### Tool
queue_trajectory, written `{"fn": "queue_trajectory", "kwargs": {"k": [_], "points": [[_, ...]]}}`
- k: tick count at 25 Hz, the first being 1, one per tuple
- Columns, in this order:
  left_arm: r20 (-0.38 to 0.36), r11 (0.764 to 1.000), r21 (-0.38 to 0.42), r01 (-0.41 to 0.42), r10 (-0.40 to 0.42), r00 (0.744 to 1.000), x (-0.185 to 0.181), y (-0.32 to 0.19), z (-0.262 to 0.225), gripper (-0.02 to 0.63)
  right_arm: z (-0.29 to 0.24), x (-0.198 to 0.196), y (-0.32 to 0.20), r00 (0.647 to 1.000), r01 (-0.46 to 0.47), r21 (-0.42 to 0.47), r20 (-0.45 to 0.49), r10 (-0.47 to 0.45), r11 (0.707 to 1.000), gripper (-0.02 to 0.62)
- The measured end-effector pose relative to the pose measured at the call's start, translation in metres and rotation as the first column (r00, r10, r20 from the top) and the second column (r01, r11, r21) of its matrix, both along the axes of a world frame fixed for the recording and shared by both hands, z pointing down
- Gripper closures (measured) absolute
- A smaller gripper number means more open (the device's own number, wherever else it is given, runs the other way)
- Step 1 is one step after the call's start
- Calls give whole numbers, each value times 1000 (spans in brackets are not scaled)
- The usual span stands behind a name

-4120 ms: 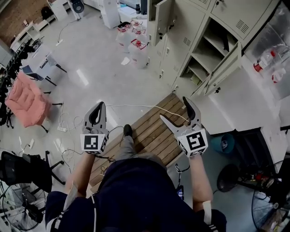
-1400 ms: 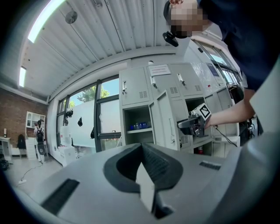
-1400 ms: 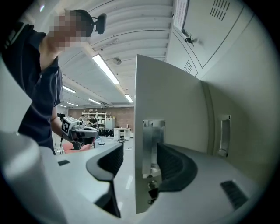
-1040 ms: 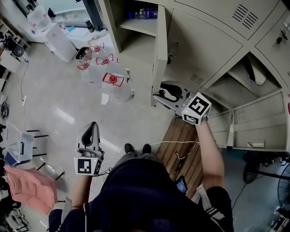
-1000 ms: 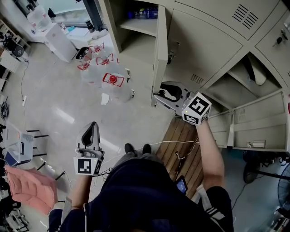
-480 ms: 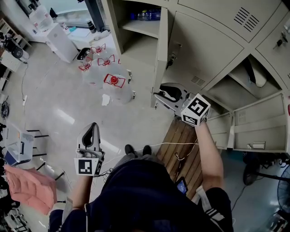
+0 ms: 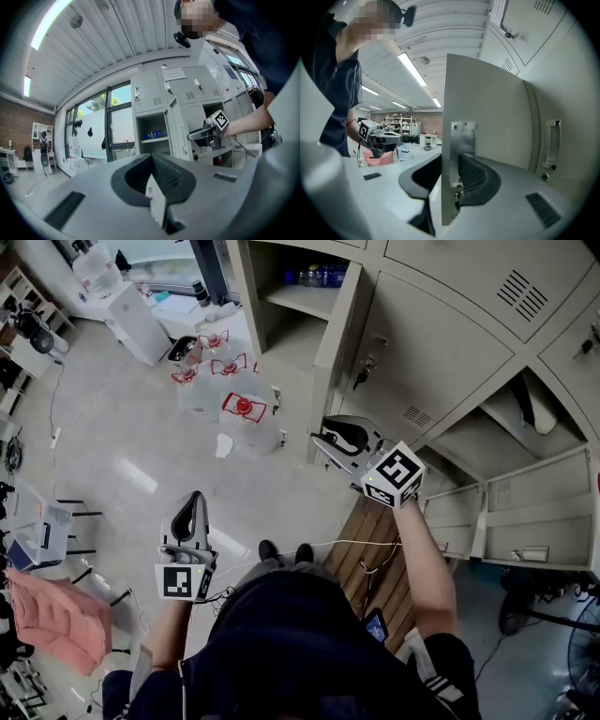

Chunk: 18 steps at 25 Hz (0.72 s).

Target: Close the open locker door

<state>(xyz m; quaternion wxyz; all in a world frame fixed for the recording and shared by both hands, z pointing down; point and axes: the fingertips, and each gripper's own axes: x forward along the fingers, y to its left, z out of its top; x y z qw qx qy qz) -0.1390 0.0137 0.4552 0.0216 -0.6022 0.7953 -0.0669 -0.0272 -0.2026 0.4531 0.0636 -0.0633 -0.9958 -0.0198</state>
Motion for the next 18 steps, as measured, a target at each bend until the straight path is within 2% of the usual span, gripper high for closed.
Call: {"fn": "queue_trajectory", "kwargs": {"k": [5, 8, 11, 15, 18], "points": [[8, 999, -12, 37, -37, 999, -8, 5, 3, 601, 0, -20, 5, 1000, -31, 13, 2, 31, 999, 483], [4, 998, 22, 58, -58, 998, -10, 6, -3, 603, 0, -34, 7, 999, -47, 14, 6, 47, 999, 485], [6, 996, -22, 87, -86, 996, -17, 15, 8, 601, 1, -47, 8, 998, -66, 20, 4, 66, 998, 486], [15, 995, 32, 98, -98, 995, -21, 14, -5, 601, 1, -63, 9, 996, -88, 28, -3, 88, 996, 486], [14, 993, 42, 107, -108, 994, -30, 15, -7, 601, 1, -75, 9, 994, -107, 31, -6, 107, 994, 488]]}}
